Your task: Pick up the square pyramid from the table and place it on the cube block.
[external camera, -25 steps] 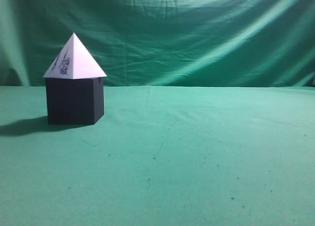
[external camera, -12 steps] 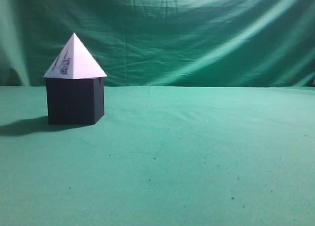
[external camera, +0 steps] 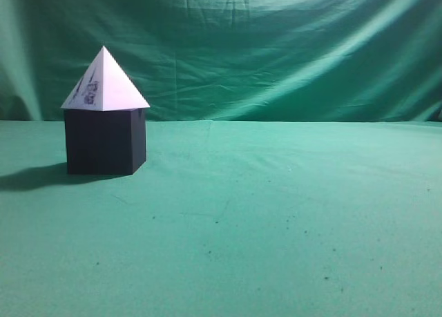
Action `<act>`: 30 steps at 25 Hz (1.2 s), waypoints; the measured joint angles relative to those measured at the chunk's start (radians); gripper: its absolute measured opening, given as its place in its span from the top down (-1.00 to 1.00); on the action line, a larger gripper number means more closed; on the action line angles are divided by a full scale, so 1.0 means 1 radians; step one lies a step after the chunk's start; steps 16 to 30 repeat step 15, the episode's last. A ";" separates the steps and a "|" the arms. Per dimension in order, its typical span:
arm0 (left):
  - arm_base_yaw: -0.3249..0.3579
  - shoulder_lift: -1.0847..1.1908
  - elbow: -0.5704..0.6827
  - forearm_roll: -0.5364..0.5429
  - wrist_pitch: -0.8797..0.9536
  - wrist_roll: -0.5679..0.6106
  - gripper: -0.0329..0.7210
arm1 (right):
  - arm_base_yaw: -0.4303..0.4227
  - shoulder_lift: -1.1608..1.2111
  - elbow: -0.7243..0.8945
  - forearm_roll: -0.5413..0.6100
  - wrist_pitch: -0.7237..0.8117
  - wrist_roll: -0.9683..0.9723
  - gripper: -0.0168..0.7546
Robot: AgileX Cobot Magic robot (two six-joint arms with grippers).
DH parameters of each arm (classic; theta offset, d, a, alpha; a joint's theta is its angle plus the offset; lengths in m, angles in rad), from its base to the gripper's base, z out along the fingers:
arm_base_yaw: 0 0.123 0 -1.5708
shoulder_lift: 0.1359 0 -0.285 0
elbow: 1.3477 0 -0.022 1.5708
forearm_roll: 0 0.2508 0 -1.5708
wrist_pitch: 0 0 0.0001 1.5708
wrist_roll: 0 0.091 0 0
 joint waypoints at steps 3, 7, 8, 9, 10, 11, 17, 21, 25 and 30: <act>0.000 0.000 0.000 0.000 0.000 0.000 0.91 | 0.000 0.000 0.000 0.000 0.002 0.002 0.96; 0.000 0.000 0.000 0.000 0.000 0.000 0.91 | 0.000 0.000 0.000 0.000 0.004 0.004 0.96; 0.000 0.000 0.000 0.000 0.000 0.000 0.91 | 0.000 0.000 0.000 0.000 0.004 0.004 0.96; 0.000 0.000 0.000 0.000 0.000 0.000 0.91 | 0.000 0.000 0.000 0.000 0.004 0.004 0.96; 0.000 0.000 0.000 0.000 0.000 0.000 0.91 | 0.000 0.000 0.000 0.000 0.004 0.004 0.96; 0.000 0.000 0.000 0.000 0.000 0.000 0.91 | 0.000 0.000 0.000 0.000 0.004 0.004 0.96; 0.000 0.000 0.000 0.000 0.000 0.000 0.91 | 0.000 0.000 0.000 0.000 0.004 0.004 0.96; 0.000 0.000 0.000 0.000 0.000 0.000 0.91 | 0.000 0.000 0.000 0.000 0.004 0.004 0.96; 0.000 0.000 0.000 0.000 0.000 0.000 0.91 | 0.000 0.000 0.000 0.000 0.004 0.004 0.96; 0.000 0.000 0.000 0.000 0.000 0.000 0.91 | 0.000 0.000 0.000 0.000 0.004 0.004 0.96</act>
